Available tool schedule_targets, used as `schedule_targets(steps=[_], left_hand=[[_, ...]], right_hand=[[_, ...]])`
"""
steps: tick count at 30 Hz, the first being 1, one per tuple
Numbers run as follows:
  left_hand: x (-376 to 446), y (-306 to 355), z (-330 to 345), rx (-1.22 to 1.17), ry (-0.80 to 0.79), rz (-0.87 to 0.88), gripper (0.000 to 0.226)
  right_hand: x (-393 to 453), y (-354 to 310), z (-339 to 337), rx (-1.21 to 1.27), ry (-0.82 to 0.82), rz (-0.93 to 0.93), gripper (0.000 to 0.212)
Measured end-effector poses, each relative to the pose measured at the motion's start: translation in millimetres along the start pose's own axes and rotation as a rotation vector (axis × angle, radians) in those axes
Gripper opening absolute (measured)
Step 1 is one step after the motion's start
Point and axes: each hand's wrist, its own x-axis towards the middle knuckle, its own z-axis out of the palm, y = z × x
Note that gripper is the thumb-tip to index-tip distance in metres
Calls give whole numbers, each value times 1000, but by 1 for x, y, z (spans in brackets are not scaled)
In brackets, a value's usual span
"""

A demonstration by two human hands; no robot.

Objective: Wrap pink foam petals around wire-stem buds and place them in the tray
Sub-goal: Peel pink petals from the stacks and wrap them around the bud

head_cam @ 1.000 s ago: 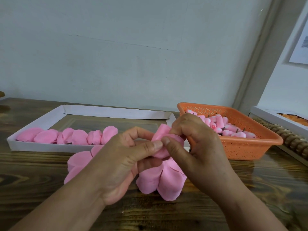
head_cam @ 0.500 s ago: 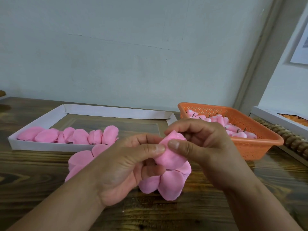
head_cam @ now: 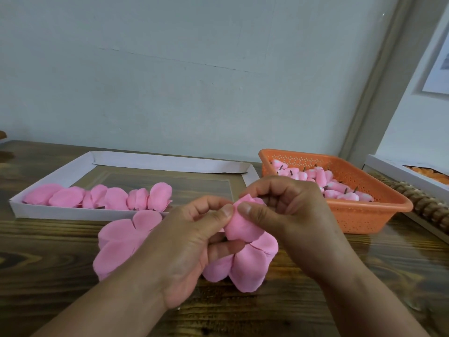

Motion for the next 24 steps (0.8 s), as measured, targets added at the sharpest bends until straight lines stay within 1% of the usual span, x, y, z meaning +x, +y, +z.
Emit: schedule_targets(steps=[2,4,9,10,12,14,15,17,20,24], left_hand=[[0,0,0,46,19,26,30],[0,0,-1,78,32,49,27],[0,2,0,7,7,6,44],[-1,3,1,-37,1,-9,45],[0,5,1,-150,3,-33,38],[1,9,1,-243,18,-58,30],[2,10,0,-279,27,-72,29],[4,12,-3,-327,38,-101,27],[4,14,-4,-374,5,-133,22],[5,14,-6,-424,-28,-135,26]], right_hand=[[0,0,2,-6,3,-4,7],[0,-1,2,-1,11,-5,7],[0,0,2,6,15,-9,10],[0,1,2,14,36,-19,9],[2,2,1,15,144,-62,4],[3,2,-3,16,269,-138,7],[4,1,-5,24,294,-190,9],[3,0,-6,-10,278,-291,15],[1,-1,-6,-159,203,-383,16],[-3,-4,-2,-336,114,-458,25]])
